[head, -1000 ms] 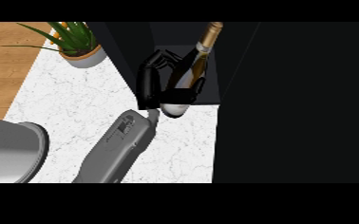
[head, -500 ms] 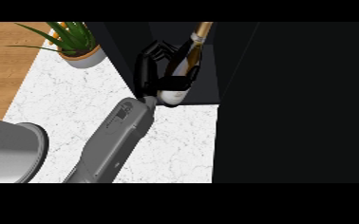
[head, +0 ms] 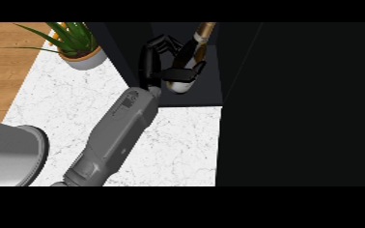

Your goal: Pick up the wine, place it into the cabinet and close the cabinet

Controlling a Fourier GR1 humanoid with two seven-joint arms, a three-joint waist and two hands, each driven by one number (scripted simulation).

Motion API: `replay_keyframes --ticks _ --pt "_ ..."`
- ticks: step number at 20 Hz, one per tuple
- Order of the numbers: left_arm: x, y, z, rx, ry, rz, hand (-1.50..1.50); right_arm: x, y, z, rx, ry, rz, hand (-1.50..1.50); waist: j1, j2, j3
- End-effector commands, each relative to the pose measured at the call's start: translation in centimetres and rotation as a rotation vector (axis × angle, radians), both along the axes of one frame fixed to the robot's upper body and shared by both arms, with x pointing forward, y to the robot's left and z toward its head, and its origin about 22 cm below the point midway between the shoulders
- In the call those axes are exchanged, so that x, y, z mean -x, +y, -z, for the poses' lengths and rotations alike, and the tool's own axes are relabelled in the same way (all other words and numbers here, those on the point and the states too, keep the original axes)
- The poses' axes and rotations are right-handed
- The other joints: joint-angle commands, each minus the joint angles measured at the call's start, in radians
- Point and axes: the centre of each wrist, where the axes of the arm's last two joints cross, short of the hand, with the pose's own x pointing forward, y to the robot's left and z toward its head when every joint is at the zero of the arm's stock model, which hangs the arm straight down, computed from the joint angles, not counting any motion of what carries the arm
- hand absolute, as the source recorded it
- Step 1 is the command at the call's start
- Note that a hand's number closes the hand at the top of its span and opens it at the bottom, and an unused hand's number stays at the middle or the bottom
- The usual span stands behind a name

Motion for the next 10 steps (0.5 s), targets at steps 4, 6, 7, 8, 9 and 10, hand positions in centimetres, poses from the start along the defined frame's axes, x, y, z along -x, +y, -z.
replay_keyframes --ticks 4,6,7,8,9,10 --pt "-1.2 0.6 0.8 -0.080 -0.066 -0.074 1.50 1.2 -1.0 -0.3 -0.043 -0.034 -0.036 -1.50 -0.003 0.002 0.000" --pt "-2.5 1.3 -0.1 -0.060 -0.066 -0.082 1.50 2.6 -0.1 -1.3 -0.045 -0.036 -0.045 -1.50 -0.010 0.004 0.000" --pt "-2.8 1.0 -0.7 -0.065 -0.080 -0.080 1.50 2.5 0.6 -1.9 -0.047 -0.047 -0.060 -1.50 -0.011 0.005 -0.001" --pt "-2.9 0.5 -1.6 -0.059 -0.083 -0.095 1.50 2.1 0.7 -0.6 -0.060 -0.033 -0.033 -1.50 -0.002 0.002 0.000" --pt "-2.6 0.9 0.2 -0.103 -0.086 -0.119 1.50 1.1 -0.8 -0.9 -0.034 -0.030 -0.067 -1.50 -0.014 0.006 0.000" --pt "-3.8 -0.2 -2.8 -0.060 -0.073 -0.120 1.50 3.4 0.4 -1.1 -0.049 -0.047 -0.072 -1.50 -0.033 0.007 0.000"
